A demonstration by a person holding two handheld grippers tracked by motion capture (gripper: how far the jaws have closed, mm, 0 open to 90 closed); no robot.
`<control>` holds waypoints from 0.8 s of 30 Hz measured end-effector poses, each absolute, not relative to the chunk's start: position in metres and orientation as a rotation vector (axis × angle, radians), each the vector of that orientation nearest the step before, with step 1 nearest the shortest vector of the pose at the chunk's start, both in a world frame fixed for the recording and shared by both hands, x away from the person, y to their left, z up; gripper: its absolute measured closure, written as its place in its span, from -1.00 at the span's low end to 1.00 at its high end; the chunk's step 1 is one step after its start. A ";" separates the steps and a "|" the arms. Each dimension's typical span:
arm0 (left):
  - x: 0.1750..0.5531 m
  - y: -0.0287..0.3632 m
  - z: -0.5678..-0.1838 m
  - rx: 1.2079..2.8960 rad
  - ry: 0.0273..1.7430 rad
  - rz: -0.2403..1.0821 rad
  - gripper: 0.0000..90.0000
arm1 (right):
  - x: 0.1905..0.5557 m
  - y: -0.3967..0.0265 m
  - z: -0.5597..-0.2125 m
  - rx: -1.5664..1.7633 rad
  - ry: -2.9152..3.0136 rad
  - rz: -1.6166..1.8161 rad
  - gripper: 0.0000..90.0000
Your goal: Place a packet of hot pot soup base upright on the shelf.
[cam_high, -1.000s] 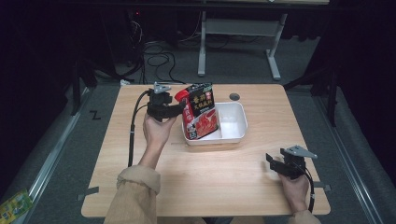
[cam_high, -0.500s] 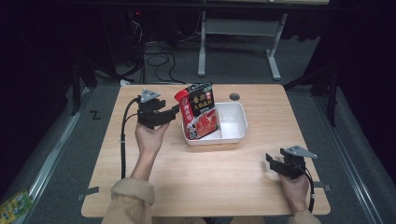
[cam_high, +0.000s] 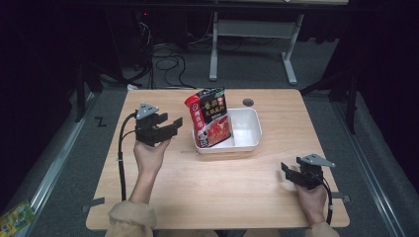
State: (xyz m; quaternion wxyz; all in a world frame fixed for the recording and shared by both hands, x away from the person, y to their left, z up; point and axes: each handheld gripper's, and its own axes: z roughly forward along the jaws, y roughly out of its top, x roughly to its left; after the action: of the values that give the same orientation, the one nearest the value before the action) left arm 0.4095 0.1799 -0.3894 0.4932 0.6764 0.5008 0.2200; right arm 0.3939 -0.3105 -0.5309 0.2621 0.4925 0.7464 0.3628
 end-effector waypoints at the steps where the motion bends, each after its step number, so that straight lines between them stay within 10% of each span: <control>1: 0.406 0.181 -0.391 1.637 1.216 0.535 -0.10 | 0.394 -0.310 -0.531 1.333 2.022 0.978 -0.27; 24: 0.365 0.206 -0.414 1.596 1.237 0.519 -0.11 | 0.394 -0.310 -0.531 1.329 2.026 0.965 -0.27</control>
State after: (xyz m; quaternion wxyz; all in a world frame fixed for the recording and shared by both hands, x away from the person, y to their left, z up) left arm 0.3650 0.2063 -0.4141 0.5042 0.6611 0.5125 0.2148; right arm 0.3943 -0.3099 -0.5310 0.2638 0.4915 0.7492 0.3570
